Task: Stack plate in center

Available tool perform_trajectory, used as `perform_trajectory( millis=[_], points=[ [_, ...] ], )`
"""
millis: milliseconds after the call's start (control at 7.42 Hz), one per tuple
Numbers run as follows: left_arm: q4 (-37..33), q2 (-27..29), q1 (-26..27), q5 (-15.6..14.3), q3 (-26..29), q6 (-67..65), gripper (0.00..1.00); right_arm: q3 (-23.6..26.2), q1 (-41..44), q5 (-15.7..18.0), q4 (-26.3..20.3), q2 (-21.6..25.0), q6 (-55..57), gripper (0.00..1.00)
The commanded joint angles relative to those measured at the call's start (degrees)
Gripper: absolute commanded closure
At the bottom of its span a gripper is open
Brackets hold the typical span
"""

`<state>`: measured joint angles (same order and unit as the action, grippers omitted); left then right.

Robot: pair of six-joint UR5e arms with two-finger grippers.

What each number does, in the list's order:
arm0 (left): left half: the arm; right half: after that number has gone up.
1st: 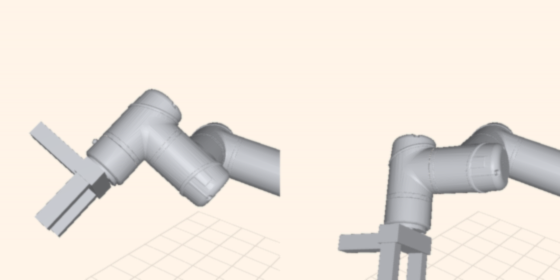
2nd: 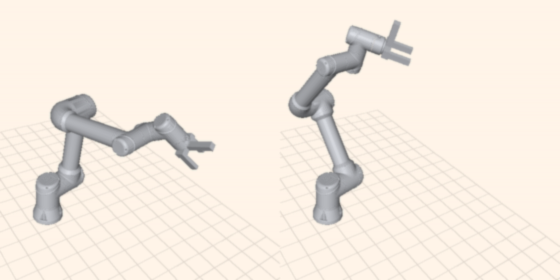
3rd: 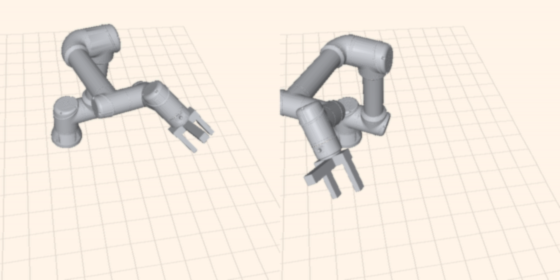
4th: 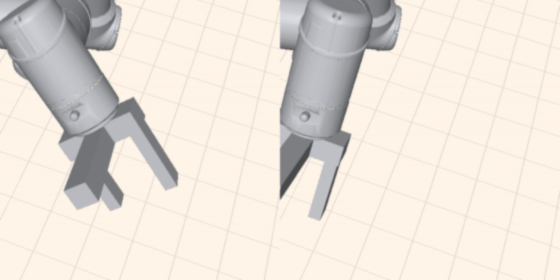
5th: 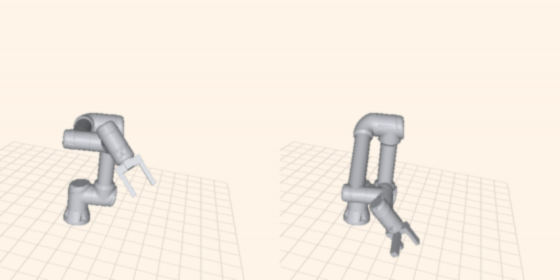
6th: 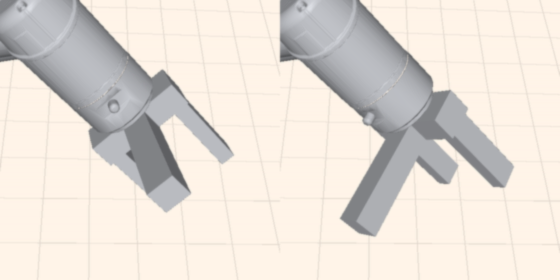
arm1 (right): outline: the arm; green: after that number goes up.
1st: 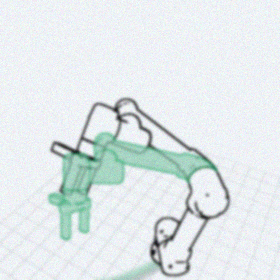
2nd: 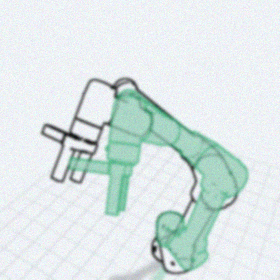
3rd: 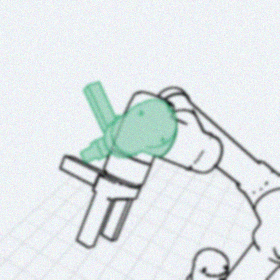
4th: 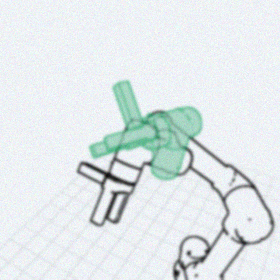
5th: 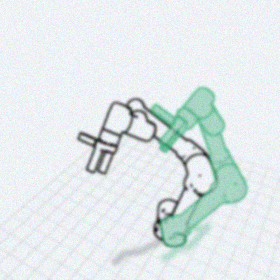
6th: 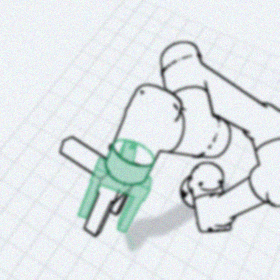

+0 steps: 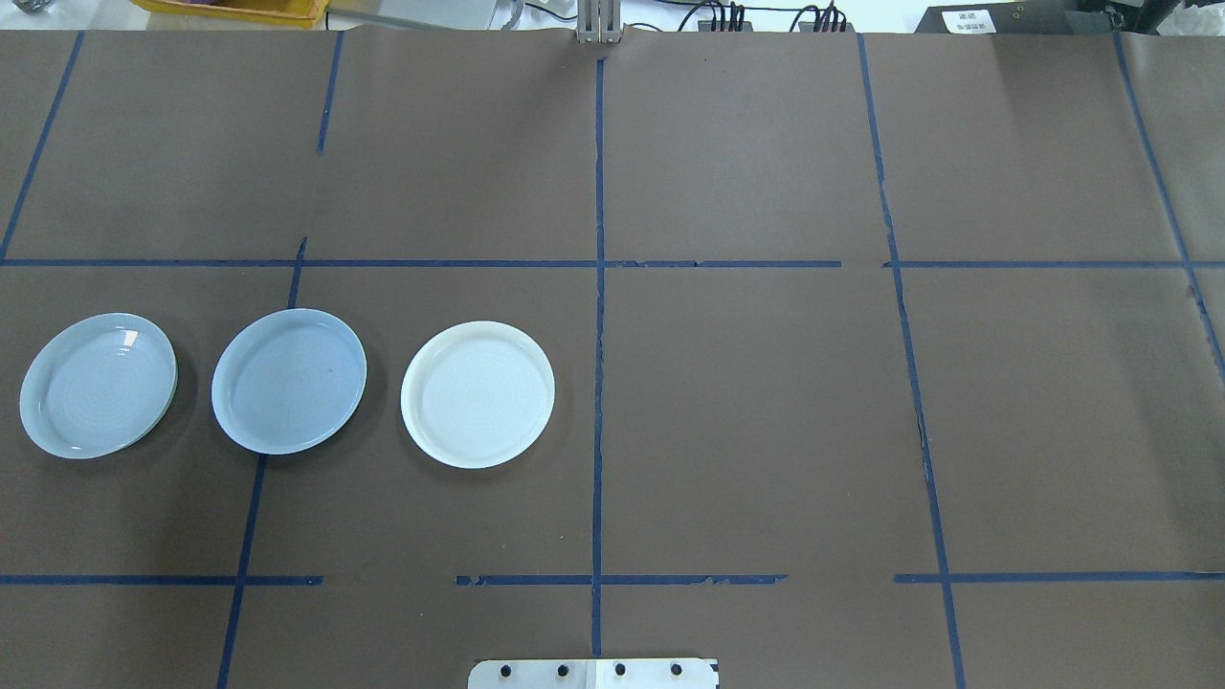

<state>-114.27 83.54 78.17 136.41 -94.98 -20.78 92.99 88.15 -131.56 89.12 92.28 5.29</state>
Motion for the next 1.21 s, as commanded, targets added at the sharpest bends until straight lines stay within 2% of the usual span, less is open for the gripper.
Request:
perform_trajectory(
  millis=[0,135,404,1078],
  points=[
    [-10.92,-0.74,-6.59,-4.47,3.37,-11.87,0.00,0.00,0.00,-0.01,0.00,0.00,-0.02,0.00],
    [-17.41,-0.74,-9.23,-6.14,6.70,-16.44,0.00,0.00,0.00,0.08,0.00,0.00,-0.02,0.00],
    [-26.93,-0.74,-13.37,-6.68,11.81,-23.49,0.00,0.00,0.00,-0.01,0.00,0.00,0.07,0.00],
    [-28.03,-0.57,-18.04,-6.77,12.36,-24.14,0.00,0.00,0.00,-0.01,0.00,0.00,-0.02,0.00]
  ],
)
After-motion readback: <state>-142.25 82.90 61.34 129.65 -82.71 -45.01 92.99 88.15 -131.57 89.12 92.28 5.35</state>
